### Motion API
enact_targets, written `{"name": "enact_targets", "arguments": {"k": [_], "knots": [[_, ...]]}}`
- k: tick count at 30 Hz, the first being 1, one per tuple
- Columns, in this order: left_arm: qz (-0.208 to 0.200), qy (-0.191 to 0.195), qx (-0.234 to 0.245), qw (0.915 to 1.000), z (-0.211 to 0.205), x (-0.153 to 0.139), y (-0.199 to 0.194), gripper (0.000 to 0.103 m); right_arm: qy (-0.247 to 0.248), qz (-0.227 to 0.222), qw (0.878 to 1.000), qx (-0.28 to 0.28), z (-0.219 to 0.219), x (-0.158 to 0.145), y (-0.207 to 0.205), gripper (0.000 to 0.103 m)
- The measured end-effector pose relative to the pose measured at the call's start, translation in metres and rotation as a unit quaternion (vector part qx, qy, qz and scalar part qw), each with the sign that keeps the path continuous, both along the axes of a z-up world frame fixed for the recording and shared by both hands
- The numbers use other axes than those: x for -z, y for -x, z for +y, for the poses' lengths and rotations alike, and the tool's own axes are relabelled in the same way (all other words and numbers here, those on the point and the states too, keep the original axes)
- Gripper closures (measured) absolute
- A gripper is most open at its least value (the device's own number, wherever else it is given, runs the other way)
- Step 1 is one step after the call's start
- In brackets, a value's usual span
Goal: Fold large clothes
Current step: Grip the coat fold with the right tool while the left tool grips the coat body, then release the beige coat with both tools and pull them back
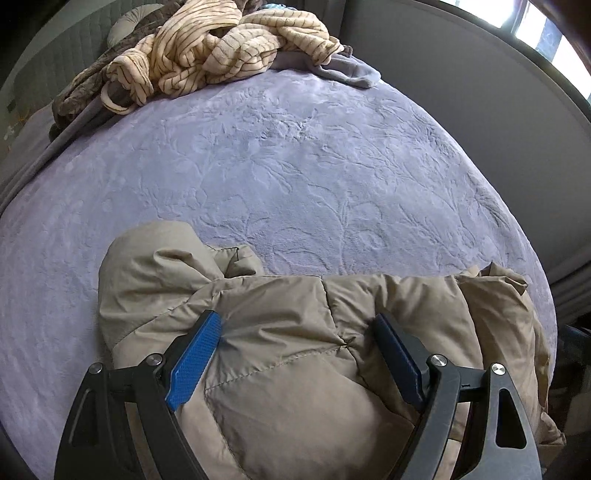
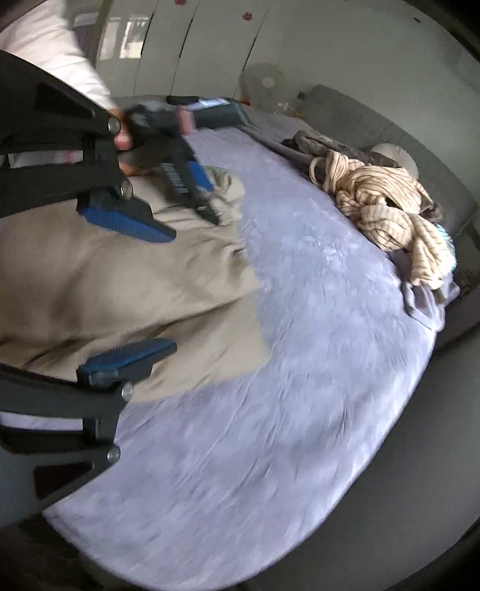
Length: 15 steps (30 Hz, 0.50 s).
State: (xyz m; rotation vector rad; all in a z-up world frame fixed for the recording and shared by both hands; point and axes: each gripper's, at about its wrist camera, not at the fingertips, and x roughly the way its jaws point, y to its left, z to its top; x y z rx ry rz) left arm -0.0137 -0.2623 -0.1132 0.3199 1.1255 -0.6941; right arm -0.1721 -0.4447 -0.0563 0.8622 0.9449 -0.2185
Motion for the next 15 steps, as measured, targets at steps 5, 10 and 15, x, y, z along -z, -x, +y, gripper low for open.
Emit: {"name": "enact_targets", "arguments": {"k": [5, 10, 15], "knots": [[-0.008, -0.01, -0.003, 0.9999, -0.003, 0.002, 0.002, 0.016, -0.017, 0.067, 0.998, 0.008, 0.003, 0.057, -0.064, 0.09], [0.002, -0.014, -0.009, 0.9999, -0.001, -0.007, 0.0, 0.016, -0.018, 0.102, 0.995, 0.009, 0.001, 0.088, -0.067, 0.096], [0.012, -0.005, -0.012, 0.9998, 0.035, -0.036, 0.014, 0.016, -0.016, 0.088, 0.996, -0.02, 0.007, 0.068, -0.056, 0.09]]}}
